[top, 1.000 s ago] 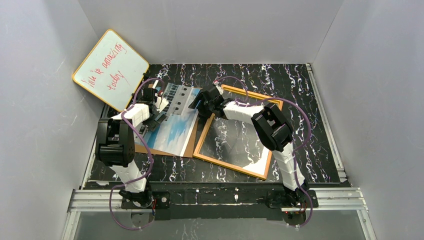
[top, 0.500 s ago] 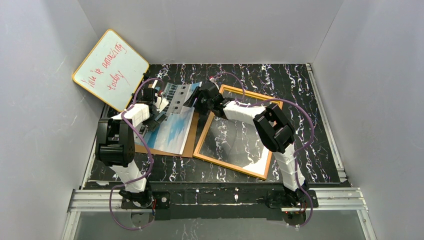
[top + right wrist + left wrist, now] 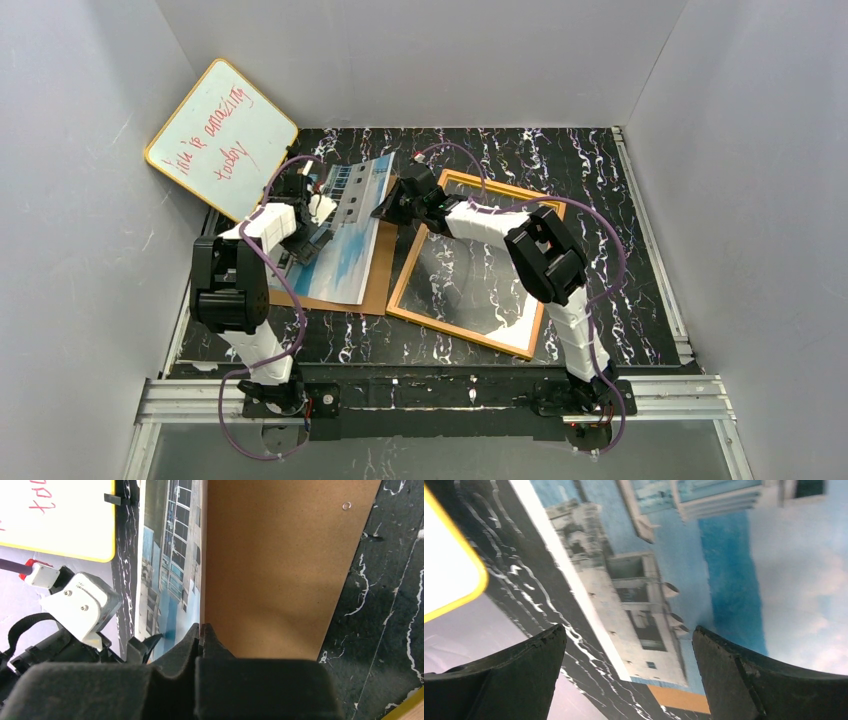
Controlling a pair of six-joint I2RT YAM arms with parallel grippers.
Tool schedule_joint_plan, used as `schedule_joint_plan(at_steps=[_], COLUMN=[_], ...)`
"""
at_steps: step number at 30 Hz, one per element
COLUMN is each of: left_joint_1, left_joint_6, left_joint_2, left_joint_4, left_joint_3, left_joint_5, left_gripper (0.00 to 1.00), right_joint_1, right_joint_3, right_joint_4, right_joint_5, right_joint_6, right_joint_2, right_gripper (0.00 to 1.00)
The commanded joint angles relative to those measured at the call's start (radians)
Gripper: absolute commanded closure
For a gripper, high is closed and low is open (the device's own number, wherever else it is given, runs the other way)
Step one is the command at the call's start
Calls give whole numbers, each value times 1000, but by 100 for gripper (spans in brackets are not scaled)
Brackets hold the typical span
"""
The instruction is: Put the photo into the frame
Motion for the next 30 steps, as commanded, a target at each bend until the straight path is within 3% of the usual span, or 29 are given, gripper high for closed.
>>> schedule_joint_plan(at_steps=[1,7,12,17,21,23,27,30], left_joint_1=[6,47,59,59,59,59,59,59], left_joint_6=[-39,-88,-123,-130,-131,-135,-139,-139], left_joint_2=[-64,-129,-180,-241,-285,-311,-352,-363], left_joint_4=[-187,-312,-435,-461,-459,-453,-440,-438], left_joint_3=[61,267,434,412,333,307,278,270], left_joint_5=[97,107,162,183,189,193,187,178], left_gripper=[4,2,2,2,2,2,2,2], right_joint_1=[-3,-13,-88,-233,-284,-288,-288,-288], right_joint_3=[37,-1,-78,-82,22,140,439,507], right_joint_4=[0,-71,-221,-542,-800,-939,-1264,-1432], right_joint_5=[8,49,19,40,241,361,572,624], right_joint_6=[-48,-183,-315,-383,-486,-518,-536,-537], right_joint_2=[-36,-215,-472,-768,-922,-936,-810,-678], right_gripper=[99,99,99,99,99,99,99,99])
